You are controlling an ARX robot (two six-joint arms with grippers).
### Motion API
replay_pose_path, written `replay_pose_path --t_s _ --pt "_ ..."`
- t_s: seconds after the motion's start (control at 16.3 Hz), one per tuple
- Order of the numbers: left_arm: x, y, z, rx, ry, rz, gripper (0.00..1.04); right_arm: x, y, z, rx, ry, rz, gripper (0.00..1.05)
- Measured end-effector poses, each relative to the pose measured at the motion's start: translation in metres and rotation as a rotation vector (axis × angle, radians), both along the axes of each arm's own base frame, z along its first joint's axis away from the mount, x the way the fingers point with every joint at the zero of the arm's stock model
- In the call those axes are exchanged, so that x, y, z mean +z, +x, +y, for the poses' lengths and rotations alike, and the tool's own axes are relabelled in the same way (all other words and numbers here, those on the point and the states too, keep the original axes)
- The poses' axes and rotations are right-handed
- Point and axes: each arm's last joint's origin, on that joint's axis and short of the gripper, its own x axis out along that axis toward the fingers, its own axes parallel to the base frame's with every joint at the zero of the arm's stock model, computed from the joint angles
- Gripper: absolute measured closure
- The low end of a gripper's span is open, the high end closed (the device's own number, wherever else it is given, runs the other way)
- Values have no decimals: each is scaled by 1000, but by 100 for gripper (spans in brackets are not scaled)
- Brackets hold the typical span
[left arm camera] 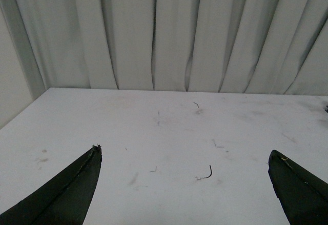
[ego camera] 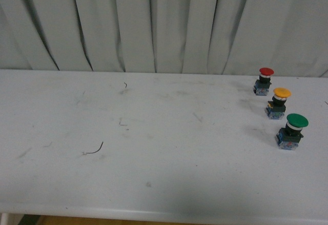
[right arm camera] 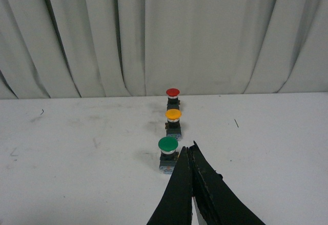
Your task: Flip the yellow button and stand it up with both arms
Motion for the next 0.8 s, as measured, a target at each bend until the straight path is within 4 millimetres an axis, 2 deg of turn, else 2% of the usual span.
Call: replay_pose_path --t_s 0.12,0.37,0.43,0.49,0.8 --pt "0 0 0 0 0 0 7 -8 -3 0 0 0 -3 103" --pt "0 0 0 0 0 0 7 -8 -7 0 0 0 -7 103" --pt "0 0 0 0 0 0 7 -14 -13 0 3 0 46 103" --pt "0 0 0 0 0 0 7 -10 -17 0 1 0 -8 103" --pt "0 0 0 0 0 0 7 -11 -17 0 0 0 -1 103"
